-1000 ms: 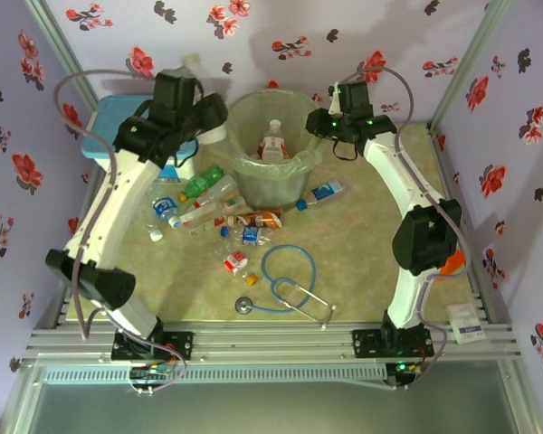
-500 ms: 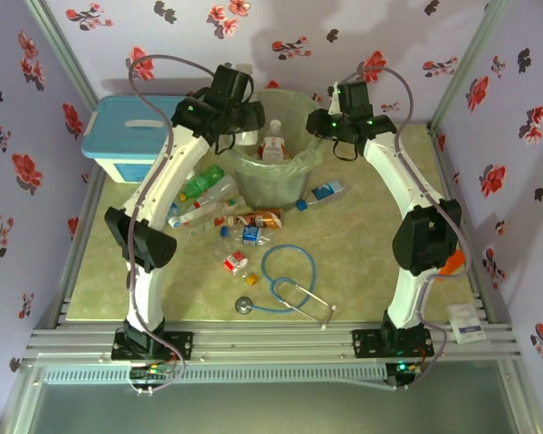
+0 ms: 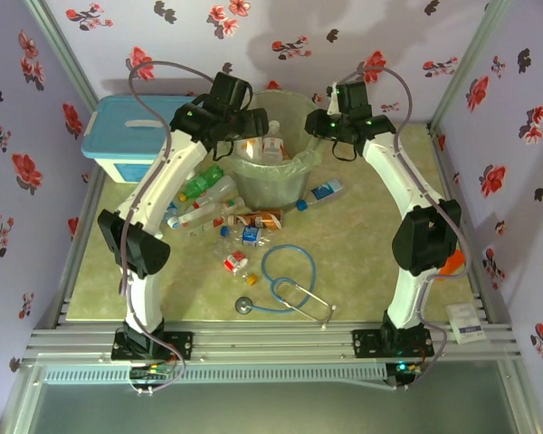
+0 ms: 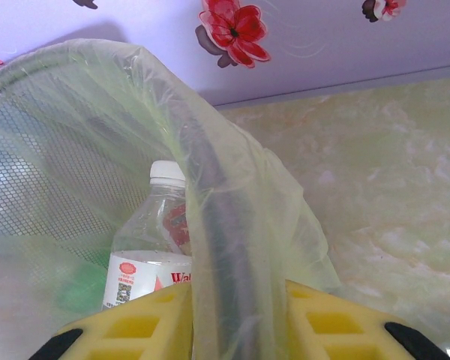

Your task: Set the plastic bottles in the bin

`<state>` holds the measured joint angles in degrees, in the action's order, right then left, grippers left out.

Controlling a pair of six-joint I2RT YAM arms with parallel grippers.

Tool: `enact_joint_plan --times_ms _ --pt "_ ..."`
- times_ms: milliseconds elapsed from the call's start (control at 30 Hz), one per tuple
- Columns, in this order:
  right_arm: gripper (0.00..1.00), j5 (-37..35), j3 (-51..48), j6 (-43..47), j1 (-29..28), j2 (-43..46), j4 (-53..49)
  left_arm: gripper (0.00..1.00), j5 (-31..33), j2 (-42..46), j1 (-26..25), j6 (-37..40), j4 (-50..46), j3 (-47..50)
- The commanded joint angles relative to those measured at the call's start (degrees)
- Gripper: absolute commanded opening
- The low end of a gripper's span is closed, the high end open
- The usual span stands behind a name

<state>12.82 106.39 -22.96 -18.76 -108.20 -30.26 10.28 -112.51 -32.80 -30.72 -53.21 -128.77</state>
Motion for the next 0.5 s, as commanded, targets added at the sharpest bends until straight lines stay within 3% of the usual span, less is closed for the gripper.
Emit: enact_joint_plan --times_ms 0,100,267,467 --pt "0.32 0.3 -0.7 1.4 -0.6 0.8 -3.7 0.87 -0.3 2.2 -0.4 3.5 0.3 -2.2" --pt "0.32 0.4 -0.5 1.4 -0.6 0.8 -3.6 0.86 -0.7 2.1 -0.4 7.2 3.6 -3.3" --pt "0.32 0.4 -0.4 1.4 -0.6 0.8 -3.7 0.73 -5.6 -0.2 -0.4 17.6 7.5 -4.6" --pt "0.32 0.2 -0.3 1.5 -0.6 0.8 -3.8 0.6 -6.5 -9.4 -0.2 21.2 1.0 -13.6"
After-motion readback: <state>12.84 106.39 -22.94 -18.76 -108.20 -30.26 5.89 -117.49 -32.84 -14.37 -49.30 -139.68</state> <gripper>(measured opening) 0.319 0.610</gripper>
